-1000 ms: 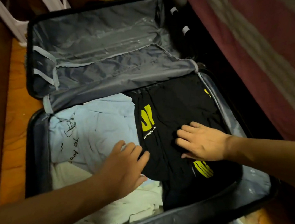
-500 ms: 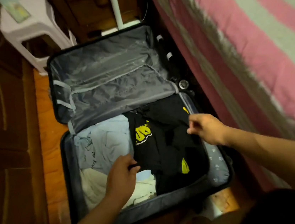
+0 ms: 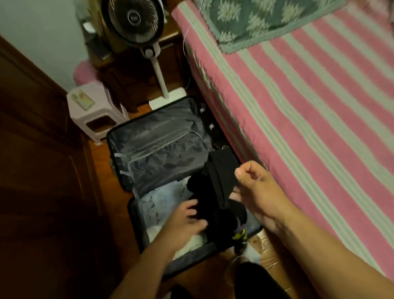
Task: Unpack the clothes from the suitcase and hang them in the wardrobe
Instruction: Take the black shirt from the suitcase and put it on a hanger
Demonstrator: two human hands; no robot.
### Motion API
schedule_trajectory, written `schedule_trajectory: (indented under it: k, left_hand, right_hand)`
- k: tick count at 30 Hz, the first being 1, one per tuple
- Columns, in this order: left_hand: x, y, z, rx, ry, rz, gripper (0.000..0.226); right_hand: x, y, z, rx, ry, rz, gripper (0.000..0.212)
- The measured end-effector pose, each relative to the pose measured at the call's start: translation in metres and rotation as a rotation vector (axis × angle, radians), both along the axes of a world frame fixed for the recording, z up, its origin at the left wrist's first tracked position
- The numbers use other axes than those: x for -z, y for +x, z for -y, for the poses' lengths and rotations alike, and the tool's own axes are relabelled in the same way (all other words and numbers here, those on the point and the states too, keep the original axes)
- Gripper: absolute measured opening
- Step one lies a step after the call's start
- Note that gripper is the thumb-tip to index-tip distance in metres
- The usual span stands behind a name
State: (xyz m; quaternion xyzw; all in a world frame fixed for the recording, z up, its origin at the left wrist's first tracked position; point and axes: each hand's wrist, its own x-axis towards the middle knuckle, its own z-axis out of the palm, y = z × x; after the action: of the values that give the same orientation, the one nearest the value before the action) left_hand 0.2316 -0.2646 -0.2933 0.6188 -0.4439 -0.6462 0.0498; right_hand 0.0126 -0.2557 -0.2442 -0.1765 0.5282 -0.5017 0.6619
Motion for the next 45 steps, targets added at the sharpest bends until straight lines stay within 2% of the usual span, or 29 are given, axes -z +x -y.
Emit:
schedule_trajectory:
  k: [2, 4, 5, 8, 10, 12, 15, 17, 18, 20, 21, 22, 25, 27, 29, 31, 34, 36, 39, 41, 45]
  left_hand:
    - [-0.037, -0.022, -0.015, 0.080, -0.053, -0.133, 0.064]
    - [-0.060, -0.041, -0.028, 0.045, -0.196, -0.124, 0.063]
    - [-0.068, -0.045, -0.030, -0.051, -0.254, -0.105, 0.061]
    - [-0.098, -0.042, -0.022, -0.272, -0.403, -0.067, 0.029]
    - [-0.114, -0.031, -0.013, -0.190, -0.531, -0.023, 0.014]
    - [-0.140, -0.022, 0.002, -0.075, -0.621, -0.029, 0.013]
    - [-0.192, -0.024, 0.032, -0.039, -0.722, -0.168, 0.022]
    - [-0.232, -0.032, 0.041, 0.038, -0.856, -0.200, 0.008]
    - [-0.252, -0.037, 0.042, 0.146, -0.930, -0.156, 0.021]
    - [-0.278, -0.047, 0.040, 0.507, -1.151, 0.190, 0.063]
    - [-0.284, -0.050, 0.039, 0.648, -1.242, 0.383, 0.072]
    - [-0.284, -0.052, 0.041, 0.696, -1.263, 0.502, 0.072]
    - [-0.268, -0.050, 0.052, 0.595, -1.128, 0.599, 0.045]
    - [-0.262, -0.056, 0.054, 0.570, -1.029, 0.641, 0.036]
    - [-0.267, -0.076, 0.060, 0.543, -1.087, 0.701, 0.036]
    - [-0.291, -0.110, 0.070, 0.400, -1.227, 0.705, 0.041]
    - [-0.352, -0.173, 0.081, 0.113, -1.448, 0.561, 0.041]
    - [-0.389, -0.215, 0.077, -0.070, -1.529, 0.445, 0.040]
    - [-0.408, -0.266, 0.061, -0.224, -1.613, 0.206, 0.031]
    - [-0.394, -0.289, 0.041, -0.052, -1.742, 0.178, 0.029]
    - [-0.317, -0.299, 0.001, 0.559, -1.923, 0.351, 0.040]
  right_hand:
    - [-0.050, 0.018, -0.004, 0.015, -0.042, 0.114, 0.022]
    - [-0.097, 0.033, -0.005, 0.047, -0.106, 0.182, 0.026]
    - [-0.119, 0.037, -0.005, 0.090, -0.155, 0.208, 0.025]
    - [-0.191, 0.033, -0.006, 0.312, -0.338, 0.279, 0.013]
    - [-0.229, 0.011, -0.009, 0.473, -0.457, 0.285, 0.014]
    - [-0.257, -0.018, -0.015, 0.604, -0.513, 0.304, 0.010]
    - [-0.279, -0.063, -0.033, 0.828, -0.507, 0.394, 0.023]
    - [-0.289, -0.090, -0.047, 0.889, -0.539, 0.450, 0.033]
    - [-0.293, -0.102, -0.054, 0.894, -0.570, 0.484, 0.041]
    - [-0.301, -0.124, -0.066, 0.878, -0.626, 0.557, 0.045]
    - [-0.304, -0.135, -0.071, 0.856, -0.654, 0.611, 0.041]
    - [-0.307, -0.146, -0.075, 0.843, -0.673, 0.642, 0.037]
    - [-0.309, -0.186, -0.087, 0.862, -0.681, 0.670, 0.028]
    - [-0.302, -0.220, -0.095, 0.880, -0.667, 0.679, 0.030]
    - [-0.300, -0.258, -0.101, 0.911, -0.629, 0.662, 0.033]
    - [-0.309, -0.300, -0.106, 0.934, -0.607, 0.634, 0.035]
    - [-0.338, -0.361, -0.118, 0.948, -0.693, 0.577, 0.033]
    - [-0.358, -0.395, -0.134, 0.925, -0.815, 0.544, 0.032]
    - [-0.370, -0.428, -0.168, 0.898, -0.908, 0.455, 0.030]
    - [-0.359, -0.446, -0.198, 0.962, -0.867, 0.391, 0.028]
    - [-0.282, -0.473, -0.269, 1.136, -0.621, 0.247, 0.035]
